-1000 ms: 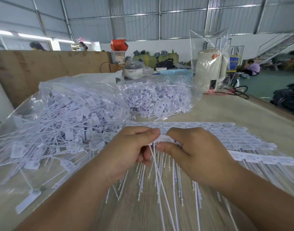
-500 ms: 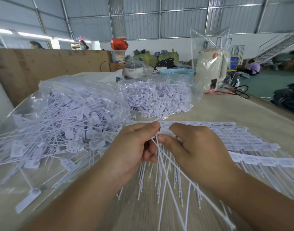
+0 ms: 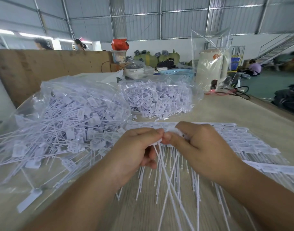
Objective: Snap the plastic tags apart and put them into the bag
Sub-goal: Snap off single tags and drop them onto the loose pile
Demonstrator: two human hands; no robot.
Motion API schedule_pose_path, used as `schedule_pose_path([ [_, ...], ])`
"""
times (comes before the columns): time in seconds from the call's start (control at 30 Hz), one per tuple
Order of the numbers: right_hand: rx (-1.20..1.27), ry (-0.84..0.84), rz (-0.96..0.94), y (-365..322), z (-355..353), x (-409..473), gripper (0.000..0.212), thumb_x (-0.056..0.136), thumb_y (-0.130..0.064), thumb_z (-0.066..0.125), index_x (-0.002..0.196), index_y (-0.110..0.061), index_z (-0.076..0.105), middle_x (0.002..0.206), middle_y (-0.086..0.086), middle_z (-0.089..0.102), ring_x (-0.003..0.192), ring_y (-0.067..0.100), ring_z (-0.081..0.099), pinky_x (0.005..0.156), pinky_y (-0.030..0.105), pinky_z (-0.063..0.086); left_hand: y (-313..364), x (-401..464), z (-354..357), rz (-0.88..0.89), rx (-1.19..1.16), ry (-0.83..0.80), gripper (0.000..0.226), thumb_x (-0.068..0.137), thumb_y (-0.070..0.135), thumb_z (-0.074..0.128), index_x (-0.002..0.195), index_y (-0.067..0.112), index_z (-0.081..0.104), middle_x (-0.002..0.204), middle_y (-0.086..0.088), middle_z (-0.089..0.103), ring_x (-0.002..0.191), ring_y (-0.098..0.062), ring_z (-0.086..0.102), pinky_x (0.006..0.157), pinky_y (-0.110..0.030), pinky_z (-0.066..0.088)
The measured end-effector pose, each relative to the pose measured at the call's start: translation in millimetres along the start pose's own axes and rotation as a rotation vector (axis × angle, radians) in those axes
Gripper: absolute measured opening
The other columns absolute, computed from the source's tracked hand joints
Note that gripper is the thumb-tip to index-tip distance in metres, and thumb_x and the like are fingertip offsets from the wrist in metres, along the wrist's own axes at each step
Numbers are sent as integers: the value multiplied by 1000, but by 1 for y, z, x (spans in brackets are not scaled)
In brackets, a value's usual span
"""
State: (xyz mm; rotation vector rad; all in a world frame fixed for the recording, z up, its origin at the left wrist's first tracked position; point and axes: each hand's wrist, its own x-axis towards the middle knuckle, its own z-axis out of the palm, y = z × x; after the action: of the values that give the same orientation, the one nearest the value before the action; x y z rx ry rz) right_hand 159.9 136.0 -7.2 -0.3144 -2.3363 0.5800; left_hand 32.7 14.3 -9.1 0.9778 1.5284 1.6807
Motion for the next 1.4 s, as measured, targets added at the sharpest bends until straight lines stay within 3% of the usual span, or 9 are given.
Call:
schedule_pose_path([
  [0.2, 2, -218, -59, -1, -2, -3, 39, 86, -62, 44, 99, -27, 53, 49, -15, 50, 42, 8, 45, 44, 20, 26, 3, -1, -4, -20, 81, -67, 36, 70, 42, 68, 86, 11, 76, 47, 0, 43, 44, -10, 44, 46, -25, 46],
  [0.33, -41, -259, -62, -2, -1, -3, 41, 88, -58, 47, 116, -28, 49, 52, -21, 53, 45, 5, 49, 47, 22, 26, 4, -2, -6, -20, 147, -104, 30, 68, 48, 69, 72, 19, 75, 48, -2, 46, 44, -11, 46, 49, -28, 48],
  [0.47, -28, -253, -53, -3, -2, -2, 44, 87, -59, 45, 120, -30, 47, 47, -11, 50, 44, 6, 48, 47, 21, 25, 3, 0, -9, -16, 216, -90, 37, 67, 53, 68, 74, 17, 75, 70, -26, 52, 48, -13, 47, 51, -29, 50],
  [0.67, -33, -242, -25, -5, -2, -2, 40, 88, -58, 46, 117, -32, 47, 49, -18, 53, 44, 5, 49, 50, 29, 39, 4, -1, -10, -46, 241, -107, 35, 75, 51, 63, 77, 18, 75, 67, -15, 51, 51, -16, 49, 55, -32, 52],
  [0.77, -28, -256, -20, -5, -1, -3, 39, 88, -57, 46, 117, -32, 47, 48, -20, 52, 44, 5, 50, 72, 45, 54, 6, -3, -9, -60, 292, -111, 30, 77, 51, 60, 67, 26, 73, 56, -9, 54, 44, -13, 50, 53, -27, 51],
  [0.9, -20, -240, -22, -5, -1, -3, 38, 88, -57, 46, 117, -32, 47, 48, -23, 52, 45, 2, 51, 54, 34, 46, 8, -3, -8, -54, 328, -123, 33, 84, 50, 57, 67, 26, 72, 63, -3, 66, 48, -15, 54, 54, -26, 50],
  [1.2, -4, -223, -13, -4, 0, -4, 41, 85, -61, 44, 116, -35, 45, 51, -20, 54, 44, 4, 50, 51, 28, 39, 7, -4, -9, -33, 268, -62, 32, 97, 23, 55, 72, 14, 72, 66, -3, 69, 53, -17, 64, 48, -26, 52],
  [1.3, -6, -233, -24, -4, 2, -4, 44, 85, -61, 42, 119, -34, 45, 53, -11, 56, 45, 4, 50, 47, 21, 30, 5, -4, -7, -57, 205, -73, 29, 98, 23, 54, 81, 6, 71, 68, -7, 68, 52, -20, 64, 47, -29, 53],
  [1.4, 20, -262, -35, -4, 3, -4, 47, 89, -61, 36, 123, -30, 45, 55, -24, 57, 49, 0, 53, 48, 17, 29, 4, -4, -2, -88, 131, -133, 36, 96, 35, 52, 84, 9, 74, 69, -10, 66, 53, -22, 63, 49, -31, 53],
])
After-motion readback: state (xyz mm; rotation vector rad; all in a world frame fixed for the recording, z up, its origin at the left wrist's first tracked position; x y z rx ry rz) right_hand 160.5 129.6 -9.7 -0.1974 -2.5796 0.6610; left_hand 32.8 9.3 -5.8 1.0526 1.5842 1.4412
